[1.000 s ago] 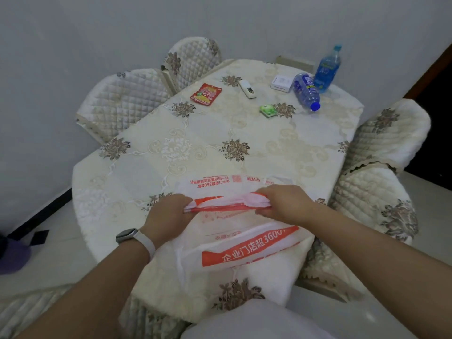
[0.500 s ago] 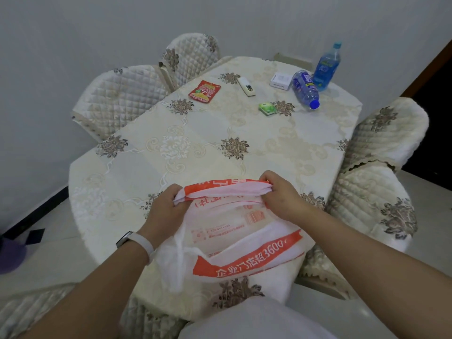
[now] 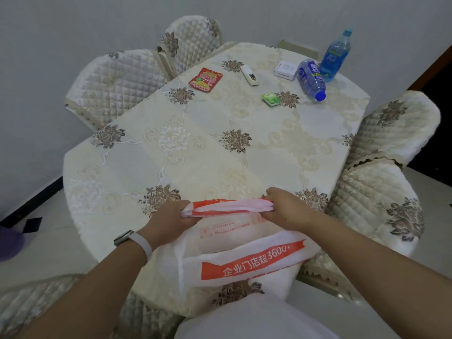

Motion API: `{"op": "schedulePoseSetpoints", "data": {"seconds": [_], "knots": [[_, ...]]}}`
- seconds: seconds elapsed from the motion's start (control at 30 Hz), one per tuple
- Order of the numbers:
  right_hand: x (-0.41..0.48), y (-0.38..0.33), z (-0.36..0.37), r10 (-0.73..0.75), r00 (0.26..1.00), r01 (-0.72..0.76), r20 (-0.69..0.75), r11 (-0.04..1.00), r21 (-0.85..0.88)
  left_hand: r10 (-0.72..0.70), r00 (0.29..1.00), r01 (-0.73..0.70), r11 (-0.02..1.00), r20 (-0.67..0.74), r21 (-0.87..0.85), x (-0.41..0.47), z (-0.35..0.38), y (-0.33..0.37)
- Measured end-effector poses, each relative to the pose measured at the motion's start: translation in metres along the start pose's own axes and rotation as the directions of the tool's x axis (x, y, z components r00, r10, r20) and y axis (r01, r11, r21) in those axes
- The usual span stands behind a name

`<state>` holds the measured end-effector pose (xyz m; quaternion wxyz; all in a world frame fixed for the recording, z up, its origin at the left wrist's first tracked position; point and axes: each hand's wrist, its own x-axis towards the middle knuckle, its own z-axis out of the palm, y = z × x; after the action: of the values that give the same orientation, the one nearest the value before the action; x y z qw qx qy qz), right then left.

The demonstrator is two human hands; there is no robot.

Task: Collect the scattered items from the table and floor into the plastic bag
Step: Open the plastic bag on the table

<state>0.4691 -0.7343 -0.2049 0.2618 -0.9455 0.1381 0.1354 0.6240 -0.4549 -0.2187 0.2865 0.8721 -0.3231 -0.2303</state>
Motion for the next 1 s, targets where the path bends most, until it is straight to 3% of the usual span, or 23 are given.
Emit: {"op": "schedulePoseSetpoints", "data": {"seconds": [0.1, 0.23, 0.43, 0.5, 0.6, 0.67, 0.73, 0.83, 0.9, 1.0], "knots": [[0.006, -0.001, -0.005, 0.067, 0.997, -0.074, 0.039, 0.978, 0.193, -0.04, 0.999, 0.037, 0.995, -0.033, -0.094, 0.002, 0.001, -0.002], [0.023, 0.0, -0.001, 0.095, 0.995, -0.098, 0.026, 0.955, 0.281, -0.102, 0.994, 0.096, 0.979, -0.025, -0.182, 0.012, 0.002, -0.005], [0.048, 0.005, 0.011, 0.163, 0.987, -0.152, -0.012, 0.941, 0.303, -0.157, 0.986, 0.152, 0.985, -0.051, -0.087, 0.021, 0.007, -0.022], [0.056, 0.009, 0.017, 0.19, 0.982, -0.184, 0.006, 0.942, 0.283, -0.093, 0.992, 0.093, 0.996, -0.081, 0.003, 0.023, 0.009, -0.026], [0.066, 0.008, 0.019, 0.213, 0.976, -0.217, 0.045, 0.932, 0.291, 0.127, 0.967, -0.088, 0.98, -0.222, 0.178, 0.024, 0.009, -0.025], [0.068, 0.007, 0.017, 0.204, 0.978, -0.192, -0.033, 0.956, 0.223, 0.253, 0.927, -0.191, 0.954, -0.279, 0.231, 0.022, 0.008, -0.022], [0.06, 0.004, 0.014, 0.096, 0.975, -0.088, -0.201, 0.995, 0.046, 0.312, 0.925, -0.26, 0.936, -0.216, 0.239, 0.017, 0.012, -0.015], [0.041, -0.002, 0.016, -0.241, 0.897, 0.185, -0.371, 0.966, -0.181, 0.327, 0.945, -0.318, 0.92, -0.002, 0.23, 0.004, 0.029, -0.006], [0.027, -0.009, 0.022, -0.418, 0.873, 0.372, -0.251, 0.904, -0.211, 0.298, 0.951, -0.309, 0.929, 0.082, 0.203, 0.0, 0.04, 0.0], [0.012, -0.022, 0.033, -0.377, 0.917, 0.394, 0.133, 0.909, -0.135, 0.315, 0.934, -0.344, 0.92, 0.165, 0.19, -0.001, 0.056, 0.012]]}}
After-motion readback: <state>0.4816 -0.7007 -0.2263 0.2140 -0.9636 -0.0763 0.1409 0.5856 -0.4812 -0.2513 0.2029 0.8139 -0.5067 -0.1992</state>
